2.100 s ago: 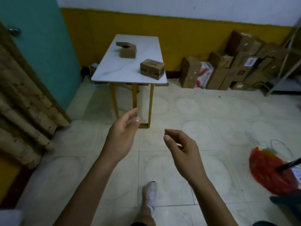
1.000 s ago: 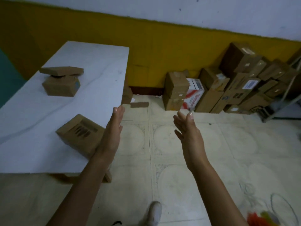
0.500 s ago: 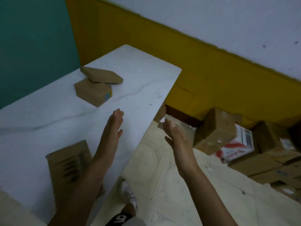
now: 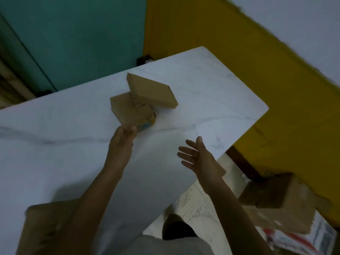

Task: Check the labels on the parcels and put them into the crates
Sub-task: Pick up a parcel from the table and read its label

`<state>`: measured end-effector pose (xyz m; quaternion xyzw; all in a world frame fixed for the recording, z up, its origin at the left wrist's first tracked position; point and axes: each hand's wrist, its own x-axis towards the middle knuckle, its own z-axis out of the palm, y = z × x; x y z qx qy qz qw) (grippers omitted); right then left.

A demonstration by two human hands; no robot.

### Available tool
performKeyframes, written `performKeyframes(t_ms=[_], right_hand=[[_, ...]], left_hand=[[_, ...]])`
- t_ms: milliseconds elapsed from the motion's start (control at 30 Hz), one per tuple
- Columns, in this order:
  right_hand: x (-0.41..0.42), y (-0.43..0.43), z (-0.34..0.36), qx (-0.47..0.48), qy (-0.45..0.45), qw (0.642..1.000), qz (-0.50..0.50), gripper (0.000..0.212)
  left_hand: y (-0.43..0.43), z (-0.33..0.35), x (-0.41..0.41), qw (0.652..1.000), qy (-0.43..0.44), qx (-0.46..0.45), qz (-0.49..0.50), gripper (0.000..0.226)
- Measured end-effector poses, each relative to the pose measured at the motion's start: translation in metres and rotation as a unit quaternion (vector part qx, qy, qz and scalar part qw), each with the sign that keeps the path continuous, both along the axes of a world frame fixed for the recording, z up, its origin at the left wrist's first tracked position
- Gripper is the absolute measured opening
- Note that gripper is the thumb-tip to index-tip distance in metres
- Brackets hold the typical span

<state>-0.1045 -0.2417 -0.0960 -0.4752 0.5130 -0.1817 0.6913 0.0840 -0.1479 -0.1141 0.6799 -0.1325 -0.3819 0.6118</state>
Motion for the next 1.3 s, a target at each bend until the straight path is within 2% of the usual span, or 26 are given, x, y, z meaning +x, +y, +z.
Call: performKeyframes(t_ms=[133,267,400,500,567,633,667,800,833,900,967,1000,1067,1133,1233,1300], right_hand=[[0.029,-0.07,-0.027,0.027,0.014,0.999,0.017,0.041],[0.064,-0.158,-0.053,-0.01,0.066,0.998,0.015,0.033],[0.111,-0.232,-0.083,-0.068,0.164,0.975,0.13,0.056],[0.136,-0.26,-0.101,-0.028,0.163,0.967,0.193,0.067],[0.144,-0.269,-0.105,-0.004,0.142,0.965,0.22,0.069],[0.142,-0.271,-0.106,0.007,0.113,0.968,0.223,0.064],[0.139,-0.271,-0.105,-0.004,0.101,0.971,0.216,0.059],[0.122,-0.272,-0.091,-0.032,0.034,0.985,0.168,0.038],[0.119,-0.271,-0.086,-0.018,0.006,0.988,0.151,0.037],[0.115,-0.266,-0.073,0.024,-0.049,0.993,0.108,0.039],[0.11,-0.257,-0.059,0.056,-0.109,0.99,0.073,0.041],[0.107,-0.252,-0.051,0.069,-0.145,0.985,0.063,0.043],[0.097,-0.242,-0.035,0.087,-0.216,0.971,0.061,0.042],[0.086,-0.233,-0.019,0.09,-0.272,0.956,0.063,0.032],[0.071,-0.215,0.005,0.073,-0.331,0.938,0.072,0.033],[0.061,-0.202,0.018,0.042,-0.334,0.936,0.099,0.035]], left_hand=[[-0.026,-0.011,0.02,0.996,-0.015,0.04,0.078,0.021],[-0.077,-0.016,0.038,0.987,-0.049,0.092,0.122,0.026],[-0.136,-0.022,0.058,0.973,-0.072,0.17,0.137,0.041],[-0.168,-0.025,0.067,0.971,-0.057,0.181,0.145,0.05],[-0.182,-0.023,0.068,0.973,-0.064,0.161,0.154,0.041],[-0.184,-0.02,0.062,0.967,-0.124,0.161,0.157,0.028],[-0.182,-0.018,0.057,0.962,-0.142,0.162,0.169,0.031],[-0.163,-0.003,0.04,0.957,-0.124,0.123,0.231,0.04],[-0.159,0.0,0.035,0.957,-0.108,0.123,0.24,0.037],[-0.151,0.01,0.026,0.953,0.02,0.079,0.291,0.033],[-0.14,0.019,0.015,0.94,0.142,0.007,0.311,0.04],[-0.132,0.022,0.01,0.94,0.16,-0.02,0.3,0.046],[-0.114,0.026,0.003,0.948,0.144,-0.06,0.279,0.034],[-0.094,0.028,-0.005,0.954,0.129,-0.091,0.256,0.027],[-0.067,0.03,-0.021,0.959,0.132,-0.105,0.228,0.04],[-0.052,0.029,-0.037,0.963,0.135,-0.12,0.198,0.045]])
